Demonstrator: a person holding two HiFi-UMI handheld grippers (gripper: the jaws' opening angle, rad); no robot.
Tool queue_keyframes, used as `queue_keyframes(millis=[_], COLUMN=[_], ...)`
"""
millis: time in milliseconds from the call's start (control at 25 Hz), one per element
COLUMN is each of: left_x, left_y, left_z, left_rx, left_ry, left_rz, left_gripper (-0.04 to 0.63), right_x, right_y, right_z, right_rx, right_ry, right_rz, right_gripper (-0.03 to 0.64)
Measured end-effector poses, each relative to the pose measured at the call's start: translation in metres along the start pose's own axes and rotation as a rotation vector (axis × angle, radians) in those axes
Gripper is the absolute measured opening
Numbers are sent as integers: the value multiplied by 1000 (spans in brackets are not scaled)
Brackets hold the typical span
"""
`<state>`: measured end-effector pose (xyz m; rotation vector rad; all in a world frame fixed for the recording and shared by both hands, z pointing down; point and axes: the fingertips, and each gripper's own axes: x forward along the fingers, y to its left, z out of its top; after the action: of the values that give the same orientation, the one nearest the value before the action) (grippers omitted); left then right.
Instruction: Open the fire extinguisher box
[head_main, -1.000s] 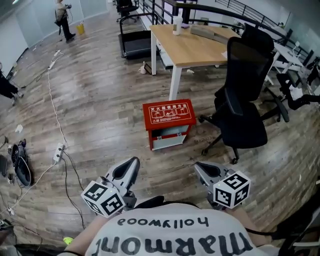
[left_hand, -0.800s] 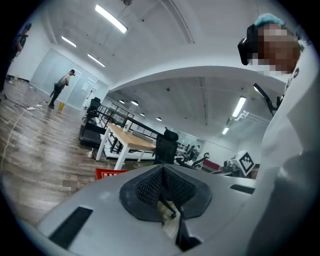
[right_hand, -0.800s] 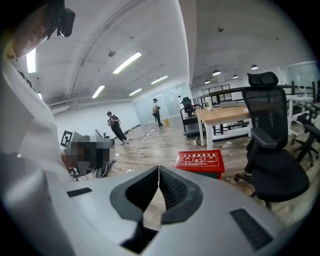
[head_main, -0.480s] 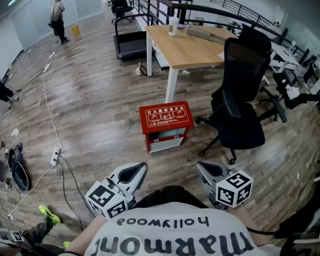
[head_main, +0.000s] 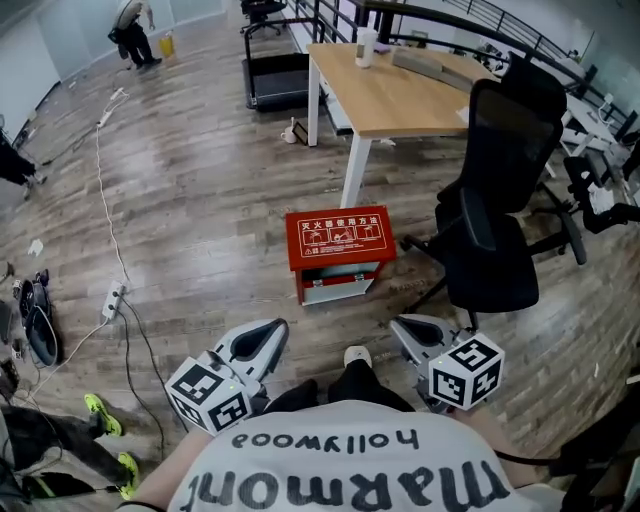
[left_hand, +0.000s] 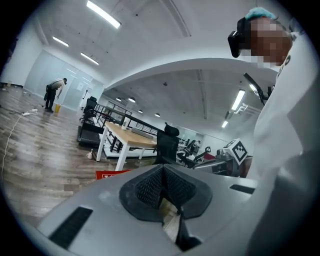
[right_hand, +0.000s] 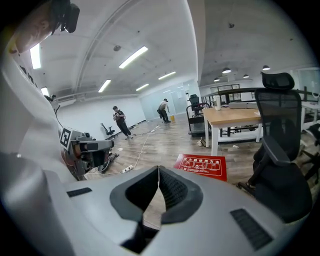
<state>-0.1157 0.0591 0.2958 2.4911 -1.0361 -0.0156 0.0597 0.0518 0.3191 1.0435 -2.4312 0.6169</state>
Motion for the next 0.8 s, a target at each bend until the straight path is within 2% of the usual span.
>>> queue_keyframes(millis=[360,800], left_x=[52,128], left_y=[4,10], left_z=[0,6], left_rx=[-18,-49], left_ry=[34,37], left_rz=[9,43], left_gripper=[6,6], right_x=[8,13], right_y=[-54,-130], right_z=[9,22], right_rx=[1,-20], right_ry=[44,92], right_rz=[15,36], right_gripper=[11,11])
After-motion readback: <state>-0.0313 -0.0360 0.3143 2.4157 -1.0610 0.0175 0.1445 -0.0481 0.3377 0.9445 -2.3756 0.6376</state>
